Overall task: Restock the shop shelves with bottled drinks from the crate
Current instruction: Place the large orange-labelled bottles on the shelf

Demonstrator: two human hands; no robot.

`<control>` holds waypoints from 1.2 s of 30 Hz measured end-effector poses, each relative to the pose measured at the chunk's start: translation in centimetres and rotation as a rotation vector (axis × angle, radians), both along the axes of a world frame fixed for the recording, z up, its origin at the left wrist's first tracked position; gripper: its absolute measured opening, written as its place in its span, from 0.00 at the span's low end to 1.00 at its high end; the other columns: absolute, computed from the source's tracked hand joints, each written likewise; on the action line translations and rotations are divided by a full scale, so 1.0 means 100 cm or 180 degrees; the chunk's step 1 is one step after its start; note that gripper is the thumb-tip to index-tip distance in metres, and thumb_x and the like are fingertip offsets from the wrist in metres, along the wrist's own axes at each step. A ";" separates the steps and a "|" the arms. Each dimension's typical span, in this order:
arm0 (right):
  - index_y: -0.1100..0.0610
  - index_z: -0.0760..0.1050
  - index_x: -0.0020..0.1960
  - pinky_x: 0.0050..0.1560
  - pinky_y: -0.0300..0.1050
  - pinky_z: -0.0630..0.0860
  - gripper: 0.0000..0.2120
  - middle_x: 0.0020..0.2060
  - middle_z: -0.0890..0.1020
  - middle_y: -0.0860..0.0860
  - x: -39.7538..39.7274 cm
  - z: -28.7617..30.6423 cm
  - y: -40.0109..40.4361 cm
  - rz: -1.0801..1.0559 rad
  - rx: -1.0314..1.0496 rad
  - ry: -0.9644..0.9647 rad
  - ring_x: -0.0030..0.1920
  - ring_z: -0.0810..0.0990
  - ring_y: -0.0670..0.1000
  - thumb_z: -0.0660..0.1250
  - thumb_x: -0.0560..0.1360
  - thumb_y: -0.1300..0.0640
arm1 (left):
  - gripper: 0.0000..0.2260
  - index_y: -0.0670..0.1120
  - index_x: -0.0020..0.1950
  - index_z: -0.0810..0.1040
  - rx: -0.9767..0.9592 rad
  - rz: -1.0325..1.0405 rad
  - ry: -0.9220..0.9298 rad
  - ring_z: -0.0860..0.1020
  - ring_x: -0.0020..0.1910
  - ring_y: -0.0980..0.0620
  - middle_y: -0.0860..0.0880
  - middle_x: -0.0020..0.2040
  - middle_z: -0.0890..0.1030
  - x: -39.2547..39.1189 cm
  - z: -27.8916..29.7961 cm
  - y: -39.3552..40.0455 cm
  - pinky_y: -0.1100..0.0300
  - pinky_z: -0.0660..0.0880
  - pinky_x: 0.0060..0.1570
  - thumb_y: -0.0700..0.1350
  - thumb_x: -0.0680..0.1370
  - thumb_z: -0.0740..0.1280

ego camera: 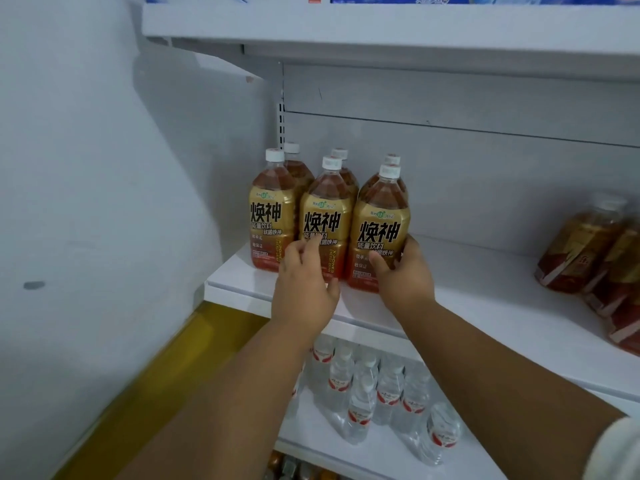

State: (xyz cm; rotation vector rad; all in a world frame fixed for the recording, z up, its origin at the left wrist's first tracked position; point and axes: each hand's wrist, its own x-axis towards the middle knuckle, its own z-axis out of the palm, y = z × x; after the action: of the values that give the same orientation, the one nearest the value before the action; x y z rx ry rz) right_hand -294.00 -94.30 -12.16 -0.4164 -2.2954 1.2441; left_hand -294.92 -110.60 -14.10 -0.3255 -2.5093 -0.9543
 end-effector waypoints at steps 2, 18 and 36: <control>0.51 0.68 0.68 0.61 0.59 0.78 0.22 0.62 0.79 0.52 0.004 0.003 -0.004 -0.0047 0.0012 -0.0021 0.61 0.80 0.55 0.69 0.78 0.47 | 0.32 0.51 0.77 0.62 -0.0019 -0.0165 0.0052 0.68 0.71 0.45 0.47 0.73 0.66 0.010 0.005 -0.004 0.49 0.71 0.70 0.47 0.76 0.73; 0.49 0.69 0.69 0.52 0.30 0.74 0.18 0.60 0.75 0.44 0.169 0.006 -0.125 -0.0014 -0.0061 0.0683 0.56 0.75 0.41 0.65 0.80 0.51 | 0.18 0.44 0.66 0.74 0.0524 -0.0730 0.0623 0.76 0.59 0.50 0.47 0.61 0.75 0.164 0.022 -0.079 0.56 0.76 0.59 0.35 0.77 0.68; 0.47 0.72 0.65 0.52 0.30 0.72 0.18 0.54 0.78 0.40 0.359 -0.048 -0.092 -0.0114 -0.0016 0.0059 0.55 0.76 0.36 0.66 0.77 0.58 | 0.14 0.44 0.60 0.74 0.0633 -0.1531 0.0444 0.73 0.53 0.58 0.52 0.54 0.74 0.309 -0.033 -0.041 0.76 0.67 0.56 0.33 0.76 0.68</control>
State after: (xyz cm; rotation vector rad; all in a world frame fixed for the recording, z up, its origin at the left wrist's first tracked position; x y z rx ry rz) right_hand -258.09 -103.46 -16.92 -0.4440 -2.2598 1.2317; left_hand -263.97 -114.71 -17.43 -0.9242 -2.2248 -1.2975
